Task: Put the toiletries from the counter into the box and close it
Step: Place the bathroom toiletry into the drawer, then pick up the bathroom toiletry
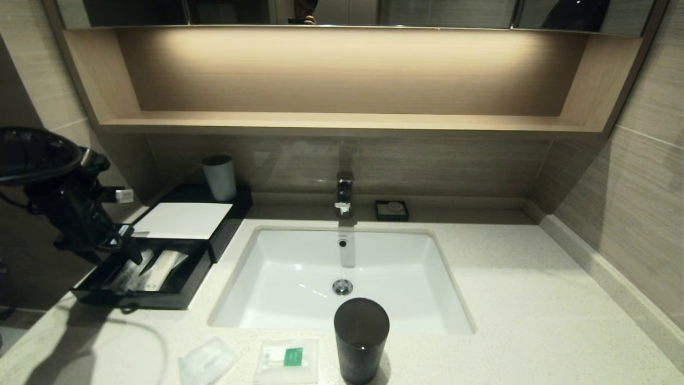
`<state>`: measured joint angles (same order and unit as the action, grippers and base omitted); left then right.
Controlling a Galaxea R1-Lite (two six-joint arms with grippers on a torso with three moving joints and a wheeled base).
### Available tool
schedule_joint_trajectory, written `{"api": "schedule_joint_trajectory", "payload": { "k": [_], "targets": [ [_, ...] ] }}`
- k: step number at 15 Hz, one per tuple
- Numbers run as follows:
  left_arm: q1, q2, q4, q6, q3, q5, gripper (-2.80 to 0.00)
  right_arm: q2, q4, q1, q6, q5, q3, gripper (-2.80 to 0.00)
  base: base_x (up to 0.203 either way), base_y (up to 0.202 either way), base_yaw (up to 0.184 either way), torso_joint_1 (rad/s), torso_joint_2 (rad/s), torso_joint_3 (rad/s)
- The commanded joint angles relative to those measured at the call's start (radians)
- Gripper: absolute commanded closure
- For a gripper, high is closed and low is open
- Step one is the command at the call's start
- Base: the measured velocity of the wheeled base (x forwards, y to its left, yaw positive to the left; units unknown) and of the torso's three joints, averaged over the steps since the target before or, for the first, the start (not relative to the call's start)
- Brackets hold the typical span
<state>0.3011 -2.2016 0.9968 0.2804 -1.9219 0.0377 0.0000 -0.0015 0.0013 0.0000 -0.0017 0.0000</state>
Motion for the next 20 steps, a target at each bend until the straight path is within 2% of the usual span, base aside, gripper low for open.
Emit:
{"api": "schedule_joint_trajectory", "payload": {
  "k": [1, 5, 6, 8, 12, 20],
  "targets": [
    [-0.003, 0.069, 0.011, 0.001, 0.002, 0.018, -2.8, 0.0, 0.0, 0.0, 0.0, 0.0, 0.002, 0.0, 0.0, 0.0, 0.0, 0.0, 0.0, 0.0],
    [-0.014, 0.175, 0.021, -0.009, 0.022, 0.084, -2.8, 0.0, 0.0, 0.0, 0.0, 0.0, 0.002, 0.0, 0.0, 0.0, 0.0, 0.0, 0.0, 0.0],
    [-0.018, 0.203, 0.024, -0.009, 0.033, 0.108, 0.0, 0.0, 0.0, 0.0, 0.0, 0.0, 0.002, 0.0, 0.0, 0.0, 0.0, 0.0, 0.0, 0.0],
    [-0.049, 0.251, 0.039, -0.006, 0.059, 0.143, 0.0, 0.0, 0.0, 0.0, 0.0, 0.0, 0.001, 0.0, 0.0, 0.0, 0.0, 0.0, 0.0, 0.0],
    [-0.153, 0.328, 0.043, -0.022, 0.173, 0.151, 0.0, -0.001, 0.0, 0.0, 0.0, 0.0, 0.0, 0.0, 0.0, 0.0, 0.0, 0.0, 0.0, 0.0],
    [-0.329, 0.49, 0.036, -0.216, 0.401, 0.156, 0.0, 0.0, 0.0, 0.0, 0.0, 0.0, 0.002, 0.0, 0.0, 0.0, 0.0, 0.0, 0.0, 0.0]
  ]
}}
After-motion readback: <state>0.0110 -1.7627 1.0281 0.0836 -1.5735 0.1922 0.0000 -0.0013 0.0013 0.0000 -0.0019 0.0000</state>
